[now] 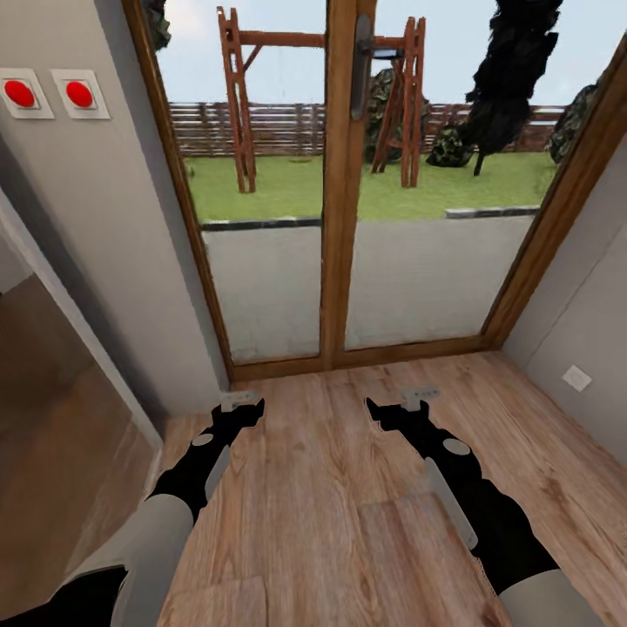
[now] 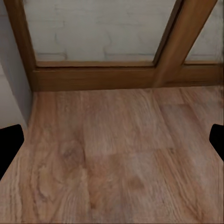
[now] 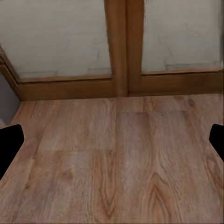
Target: Pick up the two gym shoes and the two sandals from the corridor floor and place them onto the hallstand (shoe rack) in the corridor, making sure they are on the rack and not on the floor. Arrange them so the two gym shoes are next to each other and the two sandals are next to each other.
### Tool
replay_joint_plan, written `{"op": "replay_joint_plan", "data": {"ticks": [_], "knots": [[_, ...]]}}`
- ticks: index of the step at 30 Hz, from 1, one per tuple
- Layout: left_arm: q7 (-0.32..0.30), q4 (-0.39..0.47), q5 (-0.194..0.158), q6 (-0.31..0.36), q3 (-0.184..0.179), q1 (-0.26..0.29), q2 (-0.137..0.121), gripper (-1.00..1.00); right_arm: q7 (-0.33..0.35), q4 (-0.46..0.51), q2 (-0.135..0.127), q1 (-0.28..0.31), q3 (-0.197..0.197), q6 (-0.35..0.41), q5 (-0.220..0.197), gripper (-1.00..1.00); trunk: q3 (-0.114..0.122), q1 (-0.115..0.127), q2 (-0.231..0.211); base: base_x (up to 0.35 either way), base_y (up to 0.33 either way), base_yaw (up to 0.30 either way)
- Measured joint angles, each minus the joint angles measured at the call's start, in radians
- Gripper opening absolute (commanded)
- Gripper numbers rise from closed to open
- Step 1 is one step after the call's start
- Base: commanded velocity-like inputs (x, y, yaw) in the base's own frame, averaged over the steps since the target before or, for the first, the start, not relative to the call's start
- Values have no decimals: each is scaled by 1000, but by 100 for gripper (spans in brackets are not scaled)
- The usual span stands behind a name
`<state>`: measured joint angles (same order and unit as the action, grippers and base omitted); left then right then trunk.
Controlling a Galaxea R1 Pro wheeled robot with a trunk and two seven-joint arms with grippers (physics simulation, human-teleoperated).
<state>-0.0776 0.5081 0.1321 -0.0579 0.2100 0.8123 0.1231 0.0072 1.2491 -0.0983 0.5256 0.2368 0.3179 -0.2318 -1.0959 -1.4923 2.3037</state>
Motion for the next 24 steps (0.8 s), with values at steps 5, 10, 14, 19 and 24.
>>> {"op": "replay_joint_plan", "data": {"ticks": [5,10,14,19,24], "knots": [[0,1,0,0,0,0,0,100,0,0,0,0,0,0,0,100,0,0,0,274,-144,-276],[0,1,0,0,1,-1,0,100,0,0,0,0,0,0,0,100,0,0,0,275,-148,-276],[0,0,0,0,1,-1,-1,100,0,0,-1,0,0,0,0,100,0,0,0,316,-61,-276],[0,0,0,-3,-2,-3,-6,100,0,0,-1,0,0,0,0,100,0,0,0,303,-14,-276],[0,0,0,-10,-4,-4,-9,100,0,0,-1,0,0,0,-1,100,0,0,0,192,-2,-276]]}}
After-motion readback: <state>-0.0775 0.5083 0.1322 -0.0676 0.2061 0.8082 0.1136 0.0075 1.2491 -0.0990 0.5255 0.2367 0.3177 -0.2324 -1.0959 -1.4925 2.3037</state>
